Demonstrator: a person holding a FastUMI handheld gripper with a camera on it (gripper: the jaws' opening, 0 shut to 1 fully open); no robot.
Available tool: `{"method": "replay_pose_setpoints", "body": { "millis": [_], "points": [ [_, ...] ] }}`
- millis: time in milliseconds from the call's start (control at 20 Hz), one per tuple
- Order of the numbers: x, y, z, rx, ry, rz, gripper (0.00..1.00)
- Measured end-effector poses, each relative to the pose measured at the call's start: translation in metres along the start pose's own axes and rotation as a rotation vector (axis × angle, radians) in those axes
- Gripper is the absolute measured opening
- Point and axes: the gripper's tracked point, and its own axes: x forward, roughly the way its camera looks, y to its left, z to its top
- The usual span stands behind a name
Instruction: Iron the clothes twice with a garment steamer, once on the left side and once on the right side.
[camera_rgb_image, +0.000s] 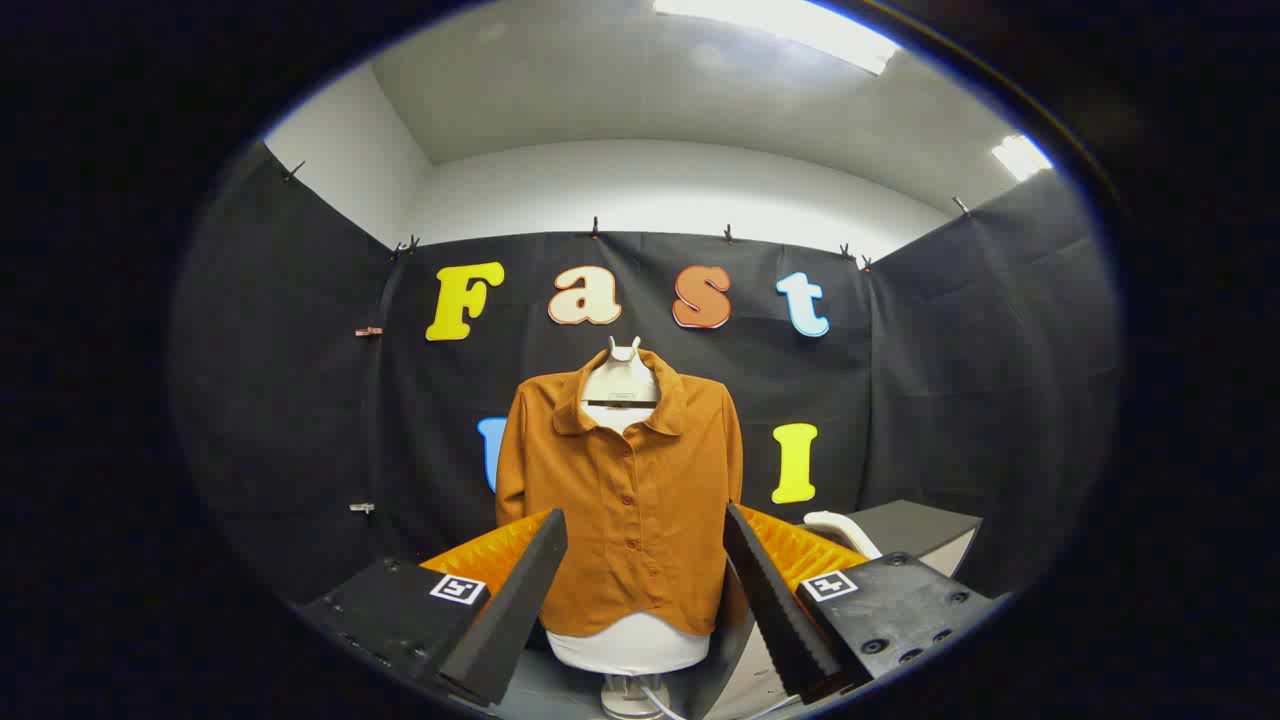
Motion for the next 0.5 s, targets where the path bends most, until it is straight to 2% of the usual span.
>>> {"method": "replay_pose_setpoints", "body": {
  "millis": [500],
  "points": [
    [-0.0076, -0.0028, 0.0003, 0.002, 0.005, -0.006, 0.98]
  ]
}}
